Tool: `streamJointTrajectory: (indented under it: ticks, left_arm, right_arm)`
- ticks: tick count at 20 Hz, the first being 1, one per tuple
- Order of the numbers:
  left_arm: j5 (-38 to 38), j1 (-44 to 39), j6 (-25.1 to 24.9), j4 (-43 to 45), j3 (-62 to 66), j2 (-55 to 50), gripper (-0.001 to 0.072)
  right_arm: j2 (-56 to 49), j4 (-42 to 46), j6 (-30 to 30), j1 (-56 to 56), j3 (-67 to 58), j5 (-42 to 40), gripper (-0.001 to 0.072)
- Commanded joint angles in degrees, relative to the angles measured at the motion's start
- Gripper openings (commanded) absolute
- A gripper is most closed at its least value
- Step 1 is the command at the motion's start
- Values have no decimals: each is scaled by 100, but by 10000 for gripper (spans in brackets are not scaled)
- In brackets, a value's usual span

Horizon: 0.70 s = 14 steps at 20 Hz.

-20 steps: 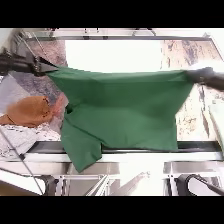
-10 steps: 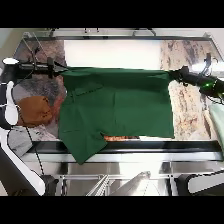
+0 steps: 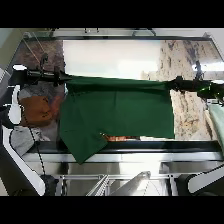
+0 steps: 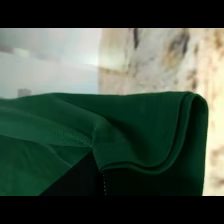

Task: Fold the shirts.

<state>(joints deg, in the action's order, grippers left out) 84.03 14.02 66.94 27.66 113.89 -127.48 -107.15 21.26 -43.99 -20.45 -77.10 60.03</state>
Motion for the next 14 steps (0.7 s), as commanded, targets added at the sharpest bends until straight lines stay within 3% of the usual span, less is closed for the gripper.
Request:
streamJointTrajectory:
  ticks: [1, 9, 10, 11, 14]
  left_arm:
    - [299, -83, 468, 898, -20, -7, 22]
    - [640, -365, 702, 1191, -17, -7, 19]
    - [737, -365, 708, 1187, -17, -7, 114]
    - [868, -365, 785, 1180, -17, -4, 295]
    - [1473, -304, 973, 1180, 153, -4, 298]
  right_arm:
    - [-35, 894, -282, -20, -11, 214, 24]
    - [-76, 1266, -472, -22, -13, 350, 41]
    - [-72, 1266, -476, -24, -13, 376, 150]
    - [-57, 1268, -492, -31, -13, 422, 269]
    - [136, 1803, -839, -125, -57, 647, 277]
